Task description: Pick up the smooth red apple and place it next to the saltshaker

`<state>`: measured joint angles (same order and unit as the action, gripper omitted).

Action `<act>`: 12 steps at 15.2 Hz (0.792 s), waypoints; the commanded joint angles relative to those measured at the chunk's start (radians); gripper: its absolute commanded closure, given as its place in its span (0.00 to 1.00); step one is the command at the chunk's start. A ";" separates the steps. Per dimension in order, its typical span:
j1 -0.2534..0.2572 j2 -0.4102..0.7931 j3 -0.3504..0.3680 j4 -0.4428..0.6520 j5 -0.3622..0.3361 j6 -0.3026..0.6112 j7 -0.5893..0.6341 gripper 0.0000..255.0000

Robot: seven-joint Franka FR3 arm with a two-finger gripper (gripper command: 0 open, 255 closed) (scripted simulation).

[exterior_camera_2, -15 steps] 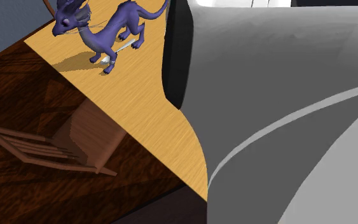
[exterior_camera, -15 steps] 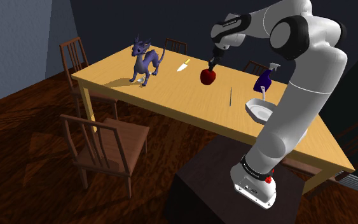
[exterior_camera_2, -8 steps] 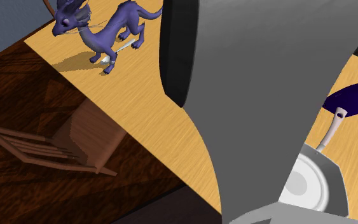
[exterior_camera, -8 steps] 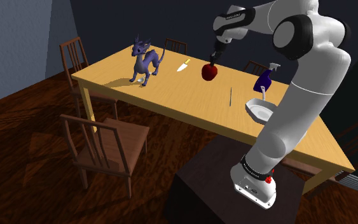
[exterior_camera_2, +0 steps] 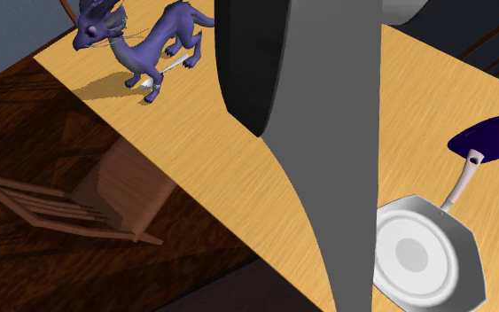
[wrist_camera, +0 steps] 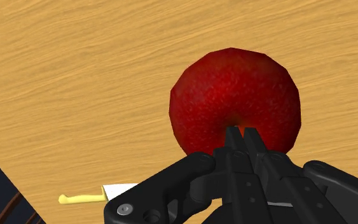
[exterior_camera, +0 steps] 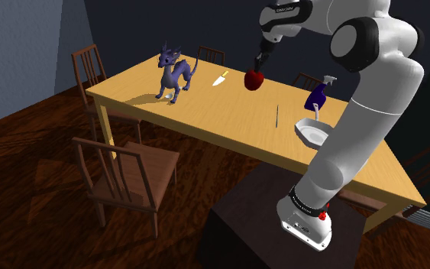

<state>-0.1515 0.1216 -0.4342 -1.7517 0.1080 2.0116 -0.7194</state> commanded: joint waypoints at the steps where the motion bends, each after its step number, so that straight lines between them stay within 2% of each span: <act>1: -0.001 -0.002 -0.001 0.024 -0.002 -0.027 0.002 1.00; 12: -0.005 0.000 -0.004 0.164 -0.005 -0.163 0.009 1.00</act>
<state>-0.1545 0.1167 -0.4372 -1.6029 0.1011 1.8588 -0.7084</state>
